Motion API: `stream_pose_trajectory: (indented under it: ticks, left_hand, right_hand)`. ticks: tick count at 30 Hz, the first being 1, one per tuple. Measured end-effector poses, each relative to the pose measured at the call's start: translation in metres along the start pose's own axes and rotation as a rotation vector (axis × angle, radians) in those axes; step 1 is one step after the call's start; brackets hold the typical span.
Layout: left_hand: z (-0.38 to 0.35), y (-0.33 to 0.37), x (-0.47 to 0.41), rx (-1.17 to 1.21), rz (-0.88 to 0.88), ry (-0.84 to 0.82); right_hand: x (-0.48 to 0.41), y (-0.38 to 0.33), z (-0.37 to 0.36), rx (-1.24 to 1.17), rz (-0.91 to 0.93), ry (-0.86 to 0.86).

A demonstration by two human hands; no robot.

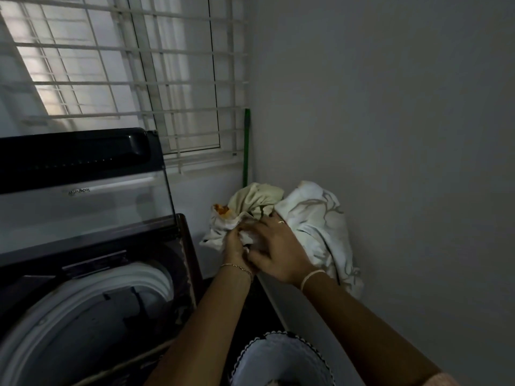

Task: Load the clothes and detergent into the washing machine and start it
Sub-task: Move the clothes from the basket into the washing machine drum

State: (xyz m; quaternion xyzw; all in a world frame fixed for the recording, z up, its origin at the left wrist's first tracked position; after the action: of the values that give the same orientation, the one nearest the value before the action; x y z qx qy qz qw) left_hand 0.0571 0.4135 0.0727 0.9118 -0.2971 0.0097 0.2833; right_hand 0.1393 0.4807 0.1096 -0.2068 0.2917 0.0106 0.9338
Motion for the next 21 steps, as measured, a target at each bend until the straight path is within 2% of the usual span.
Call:
stream_pose_trajectory:
  ticks: [2, 5, 7, 9, 10, 12, 13, 16, 21]
  left_hand:
    - [0.005, 0.002, -0.002, -0.028, 0.015, 0.055]
    - [0.008, 0.006, -0.004, -0.041, 0.003, 0.009]
    - [0.004, 0.009, 0.002, -0.025, -0.019, -0.014]
    - [0.003, 0.009, 0.002, -0.019, 0.002, -0.09]
    - [0.003, 0.007, 0.001, -0.038, 0.009, -0.101]
    - [0.0, 0.001, 0.002, -0.08, 0.008, -0.092]
    - [-0.003, -0.002, 0.004, -0.078, 0.024, -0.095]
    - [-0.008, -0.012, 0.011, -0.079, 0.058, -0.124]
    - [-0.01, -0.023, 0.024, -0.091, 0.139, -0.042]
  right_hand:
    - [0.014, 0.002, 0.001, -0.008, -0.078, 0.164]
    - [0.033, 0.019, 0.0, -0.045, -0.453, 0.436]
    - [0.039, 0.044, -0.005, -0.275, -0.704, 0.463]
    - [0.043, 0.071, -0.01, -0.542, -0.864, 0.384]
    - [0.044, 0.078, -0.008, -0.761, -0.925, 0.351]
    - [0.044, 0.081, -0.004, -1.241, -1.026, 0.325]
    - [0.043, 0.077, 0.001, -1.378, -1.06, 0.306]
    - [0.049, 0.083, 0.003, -1.624, -1.105, 0.263]
    - [0.053, 0.083, -0.004, -1.983, -1.068, 0.289]
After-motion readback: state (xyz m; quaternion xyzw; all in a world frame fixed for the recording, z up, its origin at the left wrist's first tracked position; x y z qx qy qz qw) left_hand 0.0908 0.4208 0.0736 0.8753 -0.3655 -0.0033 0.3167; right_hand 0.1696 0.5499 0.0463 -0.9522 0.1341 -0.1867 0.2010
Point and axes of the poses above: each hand's wrist, its own x-axis away from the middle knuckle, its own z-axis out of the back of the hand, y = z × x, the point moved 1 cm from there along -x, towards the middle knuckle, and after that the axes turned 9 degrees about -z, right-handed, at the moved point
